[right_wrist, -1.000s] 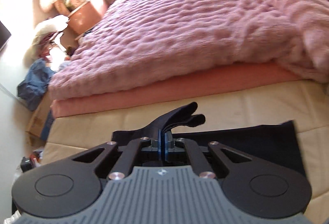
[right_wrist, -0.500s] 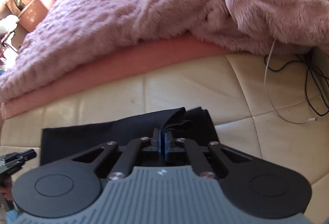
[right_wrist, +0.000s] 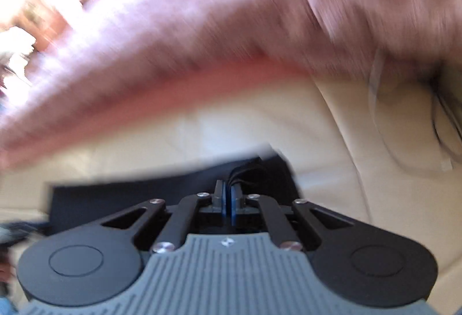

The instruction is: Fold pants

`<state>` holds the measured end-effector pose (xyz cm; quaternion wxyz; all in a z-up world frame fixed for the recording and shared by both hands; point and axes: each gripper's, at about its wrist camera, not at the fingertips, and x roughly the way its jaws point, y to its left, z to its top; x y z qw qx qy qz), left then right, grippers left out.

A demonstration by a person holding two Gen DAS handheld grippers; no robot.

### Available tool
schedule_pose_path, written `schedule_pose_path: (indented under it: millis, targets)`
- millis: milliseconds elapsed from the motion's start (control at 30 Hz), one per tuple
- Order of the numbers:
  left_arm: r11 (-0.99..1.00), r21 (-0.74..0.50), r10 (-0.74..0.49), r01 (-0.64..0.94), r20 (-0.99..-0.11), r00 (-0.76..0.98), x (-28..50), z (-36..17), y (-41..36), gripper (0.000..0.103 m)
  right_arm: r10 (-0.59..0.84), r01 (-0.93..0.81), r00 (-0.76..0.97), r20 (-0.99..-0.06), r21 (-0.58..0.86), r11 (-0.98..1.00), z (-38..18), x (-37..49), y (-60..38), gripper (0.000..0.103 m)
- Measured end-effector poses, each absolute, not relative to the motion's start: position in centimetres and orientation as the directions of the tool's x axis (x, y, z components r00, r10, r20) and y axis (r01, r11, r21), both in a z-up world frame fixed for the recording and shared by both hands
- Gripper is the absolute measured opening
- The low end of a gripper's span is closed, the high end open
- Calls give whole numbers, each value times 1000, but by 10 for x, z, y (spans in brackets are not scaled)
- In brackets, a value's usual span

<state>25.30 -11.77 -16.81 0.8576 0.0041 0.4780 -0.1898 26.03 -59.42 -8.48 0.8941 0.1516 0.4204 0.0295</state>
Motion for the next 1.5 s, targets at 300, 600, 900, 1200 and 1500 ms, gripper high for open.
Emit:
schedule_pose_path:
  millis: [300, 600, 900, 1200, 1500]
  targets:
    - [927, -170, -319, 334, -826, 466, 254, -170, -121, 15, 20, 159, 560, -828, 130, 979, -150, 266, -595, 0]
    - [928, -231, -356, 293, -787, 504, 259, -167, -106, 15, -74, 177, 540, -838, 28, 984, -149, 261, -583, 4]
    - [946, -141, -285, 294, -794, 537, 303, -181, -119, 14, -66, 90, 616, -785, -13, 996, -128, 281, -549, 6]
    - [957, -140, -265, 253, -774, 576, 319, -180, -117, 14, -150, 198, 569, -808, -42, 979, -153, 298, -568, 3]
    - [923, -359, -375, 137, -760, 531, 260, -169, -70, 32, 3, 116, 669, -743, 108, 987, -122, 237, -506, 4]
